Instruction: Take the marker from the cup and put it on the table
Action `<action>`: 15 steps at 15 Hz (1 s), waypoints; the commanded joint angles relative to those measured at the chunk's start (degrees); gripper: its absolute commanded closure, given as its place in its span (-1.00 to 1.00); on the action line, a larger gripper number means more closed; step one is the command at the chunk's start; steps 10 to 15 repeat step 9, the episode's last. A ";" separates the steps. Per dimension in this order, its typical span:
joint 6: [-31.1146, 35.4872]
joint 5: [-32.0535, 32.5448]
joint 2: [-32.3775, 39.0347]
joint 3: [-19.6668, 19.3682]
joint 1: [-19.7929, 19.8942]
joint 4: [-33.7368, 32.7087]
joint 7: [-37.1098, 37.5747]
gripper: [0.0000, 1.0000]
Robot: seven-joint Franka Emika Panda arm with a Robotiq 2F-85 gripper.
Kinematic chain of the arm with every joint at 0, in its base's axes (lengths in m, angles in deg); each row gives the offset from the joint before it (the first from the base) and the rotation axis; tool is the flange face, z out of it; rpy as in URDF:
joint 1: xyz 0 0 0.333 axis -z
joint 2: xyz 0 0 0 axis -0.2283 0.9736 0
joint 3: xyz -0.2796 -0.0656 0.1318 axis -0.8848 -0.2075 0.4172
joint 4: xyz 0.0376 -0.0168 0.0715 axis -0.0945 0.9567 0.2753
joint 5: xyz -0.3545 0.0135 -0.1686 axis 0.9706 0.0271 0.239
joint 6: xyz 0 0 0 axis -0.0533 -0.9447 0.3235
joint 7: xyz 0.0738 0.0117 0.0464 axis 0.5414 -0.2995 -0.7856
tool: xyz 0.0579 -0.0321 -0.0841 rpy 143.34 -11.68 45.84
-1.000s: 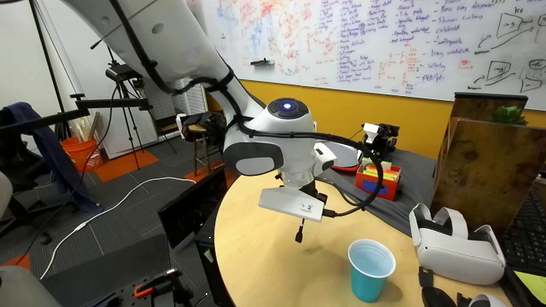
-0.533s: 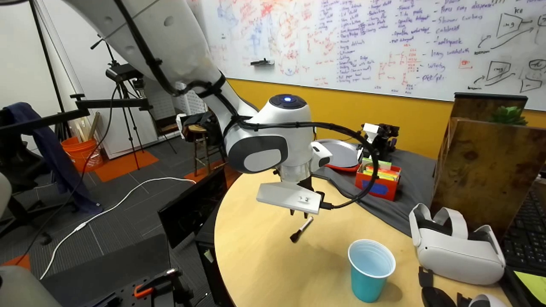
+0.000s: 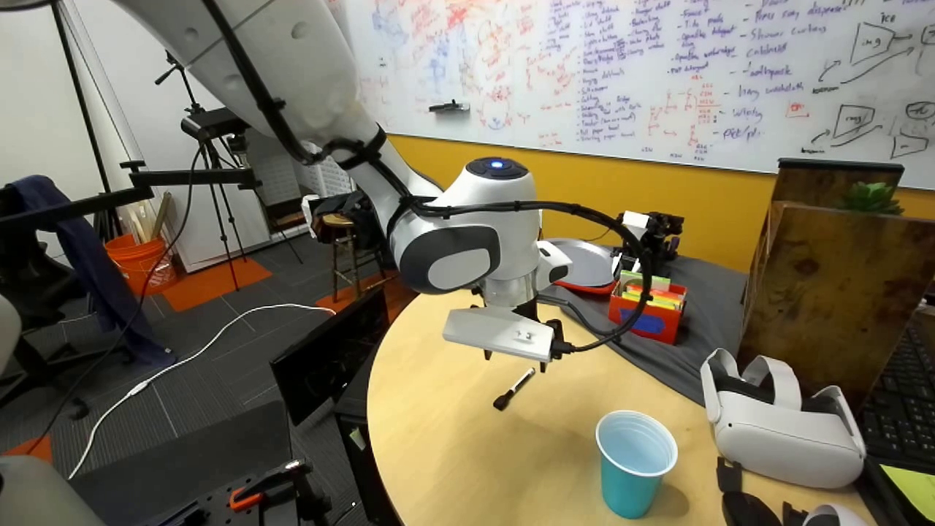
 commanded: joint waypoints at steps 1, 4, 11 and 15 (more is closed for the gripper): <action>-2.31 1.43 0.26 0.88 1.29 -1.54 2.22 -1.00; -0.12 1.17 0.03 1.35 1.64 -0.20 1.07 -1.00; -0.14 1.16 0.03 1.38 1.69 -0.21 1.07 -1.00; -0.14 1.16 0.03 1.38 1.69 -0.21 1.07 -1.00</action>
